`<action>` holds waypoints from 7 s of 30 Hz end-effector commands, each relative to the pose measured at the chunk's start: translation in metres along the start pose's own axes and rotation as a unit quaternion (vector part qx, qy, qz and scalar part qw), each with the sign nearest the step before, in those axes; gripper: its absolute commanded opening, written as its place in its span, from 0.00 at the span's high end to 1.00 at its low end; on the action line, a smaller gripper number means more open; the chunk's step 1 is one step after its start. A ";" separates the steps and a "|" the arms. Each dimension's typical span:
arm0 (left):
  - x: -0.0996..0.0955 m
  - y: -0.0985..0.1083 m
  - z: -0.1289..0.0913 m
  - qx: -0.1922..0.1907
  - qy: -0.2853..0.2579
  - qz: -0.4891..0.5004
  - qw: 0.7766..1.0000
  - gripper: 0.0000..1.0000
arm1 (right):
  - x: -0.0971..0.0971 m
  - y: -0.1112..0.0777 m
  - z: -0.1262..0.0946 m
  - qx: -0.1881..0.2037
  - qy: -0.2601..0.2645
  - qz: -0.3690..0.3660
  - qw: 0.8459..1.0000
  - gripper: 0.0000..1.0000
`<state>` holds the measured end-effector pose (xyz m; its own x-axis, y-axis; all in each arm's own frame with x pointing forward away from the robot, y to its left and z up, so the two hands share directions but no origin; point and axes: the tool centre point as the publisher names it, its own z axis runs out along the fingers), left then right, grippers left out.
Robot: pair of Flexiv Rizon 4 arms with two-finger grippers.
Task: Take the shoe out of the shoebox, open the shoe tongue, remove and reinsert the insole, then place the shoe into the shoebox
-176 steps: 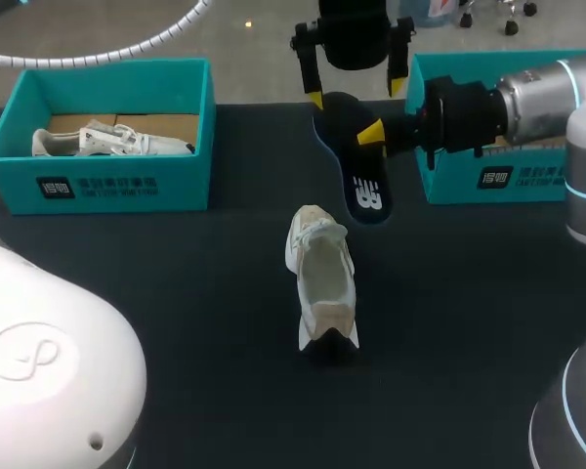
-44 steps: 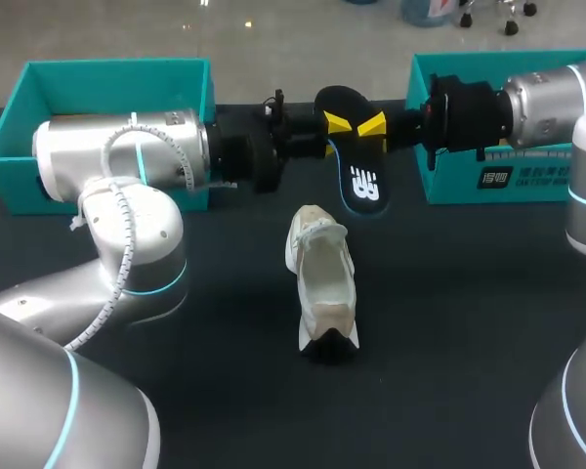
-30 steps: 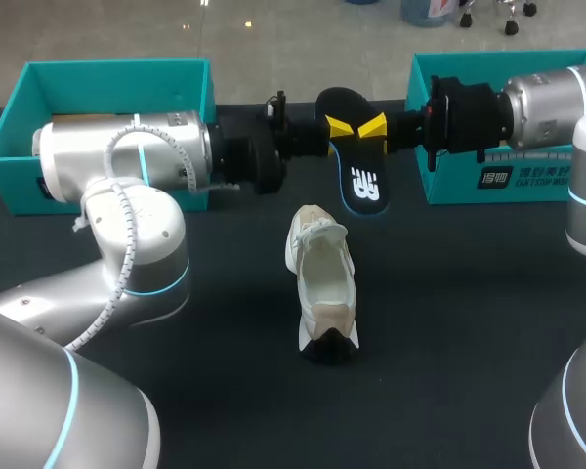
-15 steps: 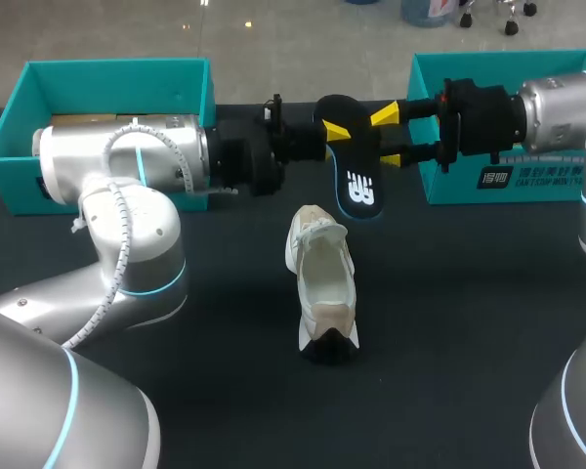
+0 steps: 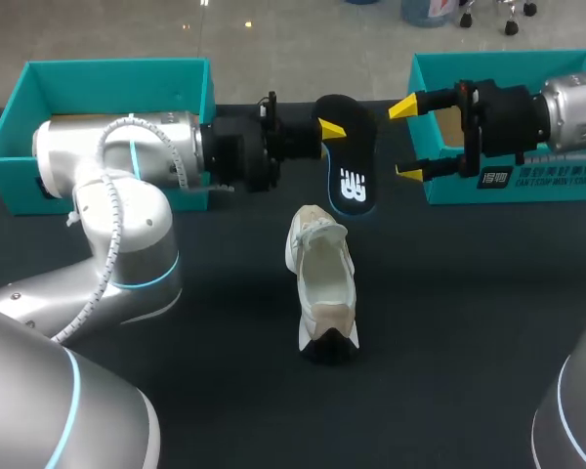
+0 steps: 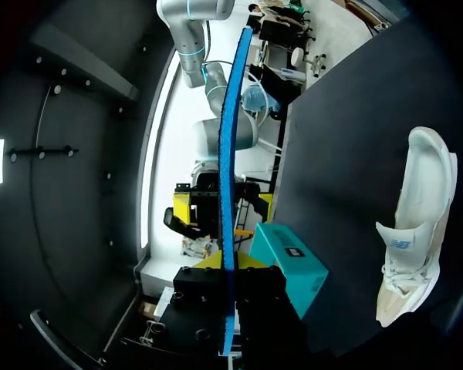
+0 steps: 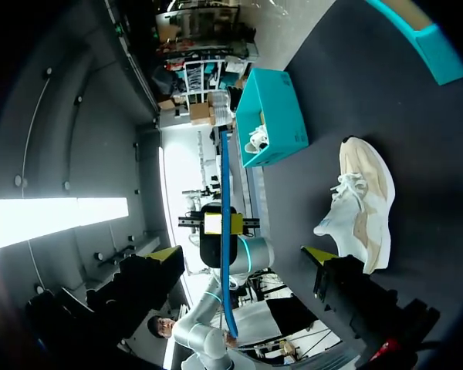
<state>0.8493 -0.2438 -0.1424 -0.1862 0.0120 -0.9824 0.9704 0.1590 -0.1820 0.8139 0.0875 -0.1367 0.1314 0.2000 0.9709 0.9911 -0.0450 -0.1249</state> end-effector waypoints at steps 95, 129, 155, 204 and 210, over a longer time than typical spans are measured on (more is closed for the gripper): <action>0.000 0.000 0.001 -0.001 0.000 0.001 1.000 1.00 | -0.086 -0.113 -0.188 -0.160 -0.253 -0.057 0.952 0.00; 0.017 -0.054 -0.022 0.071 0.065 -0.275 0.957 1.00 | -0.086 -0.113 -0.188 -0.160 -0.253 -0.057 0.952 0.00; 0.041 -0.131 -0.037 0.080 0.093 -0.361 0.925 1.00 | -0.086 -0.113 -0.188 -0.160 -0.253 -0.057 0.952 0.00; 0.143 -0.142 -0.063 0.029 0.145 -0.447 0.882 1.00 | -0.086 -0.113 -0.188 -0.160 -0.253 -0.057 0.952 0.00; 0.143 -0.142 -0.063 0.029 0.145 -0.447 0.882 1.00 | -0.086 -0.113 -0.188 -0.160 -0.253 -0.057 0.952 0.00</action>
<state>0.6770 -0.2017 -0.2537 -0.9044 0.1625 -0.3946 0.4203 0.1794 -0.8895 0.6884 -0.1093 -0.1684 0.0937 0.6616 0.7440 0.9543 -0.2727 0.1223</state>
